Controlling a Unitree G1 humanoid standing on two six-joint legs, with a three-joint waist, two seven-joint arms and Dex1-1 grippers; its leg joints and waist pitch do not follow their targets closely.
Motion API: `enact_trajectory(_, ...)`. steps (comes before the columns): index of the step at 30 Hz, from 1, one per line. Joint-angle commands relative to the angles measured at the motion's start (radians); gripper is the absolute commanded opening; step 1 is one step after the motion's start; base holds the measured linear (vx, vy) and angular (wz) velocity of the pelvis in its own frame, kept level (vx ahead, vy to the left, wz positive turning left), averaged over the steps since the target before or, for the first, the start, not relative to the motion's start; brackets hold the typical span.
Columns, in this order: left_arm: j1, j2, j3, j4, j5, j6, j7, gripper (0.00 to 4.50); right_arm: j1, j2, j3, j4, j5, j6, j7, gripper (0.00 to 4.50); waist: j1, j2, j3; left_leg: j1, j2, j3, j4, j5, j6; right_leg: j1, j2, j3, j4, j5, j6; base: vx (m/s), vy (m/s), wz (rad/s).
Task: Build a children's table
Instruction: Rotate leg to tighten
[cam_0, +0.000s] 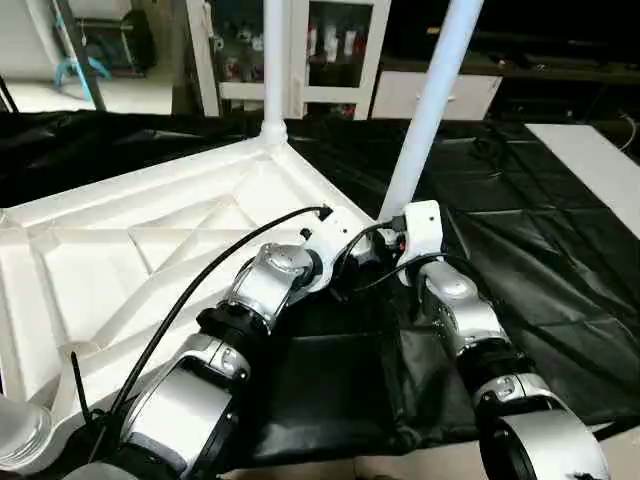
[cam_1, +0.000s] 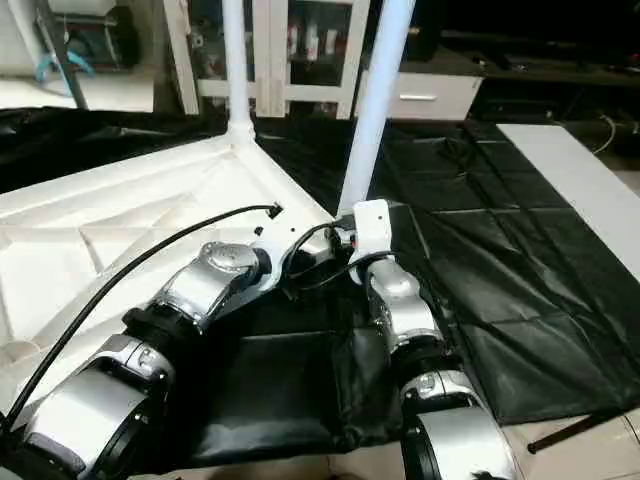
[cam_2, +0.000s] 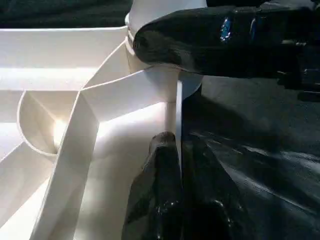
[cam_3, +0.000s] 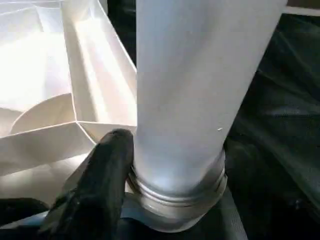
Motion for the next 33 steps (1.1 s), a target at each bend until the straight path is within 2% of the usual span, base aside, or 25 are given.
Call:
enact_trajectory(1, -0.018, -0.031, 0.034, -0.009, -0.033, -0.084, 0.042, 0.0, 0.003, 0.03, 0.035, 0.04, -0.029, -0.002, 0.002, 2.55, 0.007, 0.004, -0.069, 0.005, 0.005, 0.014, -0.058, -0.082, 0.11, 0.061, -0.017, 0.022, -0.037, -0.054, -0.257, 0.0, 0.0, 0.0)
enact_trajectory(2, -0.014, -0.028, 0.034, -0.007, -0.032, -0.088, 0.037, 0.0, 0.0, 0.032, 0.038, 0.045, -0.033, -0.014, 0.003, 2.55, 0.008, 0.001, -0.068, 0.004, 0.005, 0.014, -0.058, -0.09, 0.11, 0.062, -0.017, 0.022, -0.036, -0.062, -0.259, 0.0, 0.0, 0.0)
enact_trajectory(3, -0.011, -0.026, 0.035, -0.004, -0.032, -0.093, 0.035, 0.0, -0.002, 0.033, 0.04, 0.05, -0.034, -0.025, 0.003, 2.52, 0.011, 0.015, -0.066, 0.006, 0.005, 0.013, -0.062, -0.123, 0.1, 0.061, -0.018, 0.021, -0.042, -0.094, -0.259, 0.0, 0.0, 0.0)
enact_trajectory(4, -0.003, -0.021, 0.035, -0.006, -0.033, -0.096, 0.027, 0.0, -0.001, 0.035, 0.041, 0.049, -0.034, -0.04, 0.002, 2.51, 0.011, 0.018, -0.065, 0.007, 0.005, 0.013, -0.063, -0.158, 0.086, 0.061, -0.017, 0.021, -0.046, -0.123, -0.255, 0.0, 0.0, 0.0)
enact_trajectory(5, -0.002, -0.02, 0.035, -0.007, -0.033, -0.097, 0.026, 0.0, -0.001, 0.036, 0.041, 0.048, -0.034, -0.043, 0.003, 2.51, 0.01, 0.013, -0.065, 0.005, 0.005, 0.013, -0.063, -0.169, 0.082, 0.063, -0.018, 0.021, -0.046, -0.137, -0.253, 0.0, 0.0, 0.0)
enact_trajectory(6, -0.001, -0.019, 0.035, -0.007, -0.033, -0.097, 0.025, 0.0, -0.001, 0.036, 0.041, 0.048, -0.034, -0.044, 0.003, 2.51, 0.013, 0.013, -0.064, 0.004, 0.004, 0.012, -0.064, -0.18, 0.077, 0.065, -0.019, 0.021, -0.048, -0.169, -0.246, 0.0, 0.0, 0.0)
enact_trajectory(7, 0.007, -0.012, 0.031, -0.013, -0.032, -0.107, 0.009, 0.0, 0.001, 0.044, 0.034, 0.045, -0.028, -0.055, 0.01, 2.51, 0.015, 0.026, -0.063, 0.005, 0.005, 0.01, -0.066, -0.18, 0.072, 0.063, -0.02, 0.021, -0.049, -0.176, -0.245, 0.0, 0.0, 0.0)
enact_trajectory(9, 0.02, -0.001, 0.024, -0.032, -0.027, -0.108, -0.008, 0.0, 0.009, 0.049, 0.03, 0.027, -0.019, -0.075, 0.034, 2.51, 0.014, 0.023, -0.064, 0.003, 0.005, 0.01, -0.066, -0.177, 0.07, 0.064, -0.019, 0.021, -0.047, -0.169, -0.244, 0.0, 0.0, 0.0)
enact_trajectory(10, 0.031, 0.009, 0.018, -0.051, -0.024, -0.099, -0.025, 0.0, 0.019, 0.054, 0.023, 0.001, 0.0, -0.09, 0.062, 2.51, 0.016, 0.012, -0.063, 0.0, 0.005, 0.01, -0.065, -0.17, 0.077, 0.066, -0.02, 0.02, -0.046, -0.168, -0.243, 0.0, 0.0, 0.0)
enact_trajectory(12, 0.034, 0.012, 0.017, -0.056, -0.024, -0.096, -0.028, 0.0, 0.022, 0.056, 0.02, -0.008, 0.008, -0.095, 0.071, 2.51, 0.018, 0.019, -0.063, 0.002, 0.006, 0.011, -0.065, -0.157, 0.087, 0.065, -0.022, 0.021, -0.045, -0.157, -0.247, 0.0, 0.0, 0.0)
enact_trajectory(13, 0.04, 0.022, 0.015, -0.063, -0.021, -0.101, -0.035, 0.0, 0.037, 0.061, 0.01, -0.047, 0.056, -0.095, 0.156, 2.51, 0.02, 0.019, -0.063, 0.004, 0.007, 0.011, -0.065, -0.154, 0.096, 0.064, -0.021, 0.021, -0.045, -0.148, -0.251, 0.0, 0.0, 0.0)
enact_trajectory(15, 0.045, 0.031, 0.014, -0.07, -0.02, -0.104, -0.042, 0.0, 0.049, 0.062, 0.009, -0.078, 0.076, -0.103, 0.195, 2.51, 0.021, 0.021, -0.062, 0.002, 0.008, 0.011, -0.066, -0.156, 0.108, 0.066, -0.021, 0.021, -0.044, -0.144, -0.252, 0.0, 0.0, 0.0)
enact_trajectory(16, 0.047, 0.034, 0.014, -0.071, -0.019, -0.104, -0.044, 0.0, 0.052, 0.061, 0.01, -0.085, 0.078, -0.107, 0.2, 3.07, 0.02, 0.02, -0.06, 0.0, 0.008, 0.01, -0.067, -0.167, 0.107, 0.065, -0.021, 0.02, -0.046, -0.163, -0.245, 0.0, 0.0, 0.0)
enact_trajectory(17, 0.05, 0.037, 0.014, -0.073, -0.019, -0.106, -0.048, 0.0, 0.061, 0.058, 0.009, -0.107, 0.087, -0.105, 0.217, 3.15, 0.017, 0.021, -0.06, -0.004, 0.008, 0.008, -0.07, -0.173, 0.102, 0.068, -0.021, 0.019, -0.047, -0.182, -0.238, 0.0, 0.0, 0.0)
enact_trajectory(18, 0.053, 0.041, 0.014, -0.076, -0.019, -0.108, -0.053, 0.0, 0.072, 0.051, 0.009, -0.133, 0.096, -0.099, 0.235, 3.01, 0.018, 0.022, -0.059, 0.0, 0.009, 0.008, -0.071, -0.193, 0.093, 0.065, -0.021, 0.019, -0.054, -0.226, -0.224, 0.0, 0.0, 0.0)
enact_trajectory(20, 0.06, 0.046, 0.013, -0.084, -0.019, -0.11, -0.063, 0.0, 0.092, 0.039, 0.014, -0.177, 0.105, -0.088, 0.264, 3.13, 0.02, 0.021, -0.059, 0.006, 0.01, 0.01, -0.071, -0.205, 0.082, 0.06, -0.022, 0.021, -0.056, -0.239, -0.224, 0.0, 0.0, 0.0)
enact_trajectory(21, 0.065, 0.05, 0.012, -0.091, -0.019, -0.111, -0.069, 0.0, 0.113, 0.025, 0.015, -0.221, 0.116, -0.073, 0.282, 3.36, 0.021, 0.021, -0.059, 0.004, 0.01, 0.009, -0.072, -0.198, 0.077, 0.062, -0.021, 0.022, -0.053, -0.226, -0.224, 0.0, 0.0, 0.0)
enact_trajectory(22, 0.075, 0.059, 0.007, -0.108, -0.019, -0.112, -0.087, 0.0, 0.16, -0.01, 0.02, -0.311, 0.135, -0.043, 0.324, 3.49, 0.022, 0.016, -0.06, 0.002, 0.011, 0.009, -0.071, -0.182, 0.082, 0.065, -0.019, 0.022, -0.05, -0.201, -0.223, 0.0, 0.0, 0.0)
enact_trajectory(25, 0.085, 0.068, 0.001, -0.123, -0.02, -0.115, -0.106, 0.0, 0.21, -0.051, 0.025, -0.395, 0.152, -0.003, 0.363, 3.5, 0.025, 0.018, -0.061, 0.003, 0.009, 0.011, -0.067, -0.133, 0.109, 0.065, -0.018, 0.022, -0.044, -0.138, -0.233, 0.0, 0.0, 0.0)
enact_trajectory(26, 0.093, 0.074, -0.004, -0.132, -0.021, -0.119, -0.122, 0.0, 0.248, -0.085, 0.029, -0.448, 0.156, 0.024, 0.39, 3.87, 0.026, 0.017, -0.061, 0.003, 0.01, 0.011, -0.066, -0.132, 0.111, 0.065, -0.018, 0.023, -0.044, -0.137, -0.235, 0.0, 0.0, 0.0)
enact_trajectory(27, 0.095, 0.075, -0.005, -0.135, -0.022, -0.121, -0.126, 0.0, 0.258, -0.096, 0.031, -0.461, 0.156, 0.028, 0.397, 3.87, 0.026, 0.012, -0.061, 0.002, 0.009, 0.012, -0.065, -0.132, 0.114, 0.065, -0.018, 0.023, -0.045, -0.14, -0.233, 0.0, 0.0, 0.0)
enact_trajectory(29, 0.106, 0.084, -0.018, -0.145, -0.026, -0.131, -0.158, 0.0, 0.308, -0.144, 0.035, -0.517, 0.144, 0.051, 0.423, 4.02, 0.035, 0.012, -0.059, 0.004, 0.011, 0.013, -0.066, -0.146, 0.113, 0.061, -0.02, 0.024, -0.05, -0.183, -0.225, 0.0, 0.0, 0.0)
enact_trajectory(31, 0.12, 0.089, -0.037, -0.152, -0.027, -0.184, -0.201, 0.0, 0.379, -0.22, 0.021, -0.552, 0.069, 0.048, 0.389, 4.13, 0.044, 0.006, -0.053, 0.004, 0.011, 0.014, -0.069, -0.171, 0.094, 0.059, -0.02, 0.026, -0.06, -0.258, -0.192, 0.0, 0.0, 0.0)
enact_trajectory(32, 0.119, 0.087, -0.039, -0.15, -0.029, -0.196, -0.208, 0.0, 0.384, -0.222, 0.008, -0.549, 0.063, 0.058, 0.367, 4.33, 0.048, 0.007, -0.052, 0.006, 0.01, 0.015, -0.069, -0.182, 0.089, 0.056, -0.02, 0.026, -0.063, -0.283, -0.186, 0.0, 0.0, 0.0)
enact_trajectory(33, 0.117, 0.082, -0.041, -0.149, -0.031, -0.212, -0.217, 0.0, 0.393, -0.223, -0.011, -0.553, 0.059, 0.075, 0.333, 4.38, 0.046, 0.003, -0.053, 0.007, 0.008, 0.017, -0.07, -0.199, 0.08, 0.053, -0.02, 0.027, -0.066, -0.323, -0.172, 0.0, 0.0, 0.0)
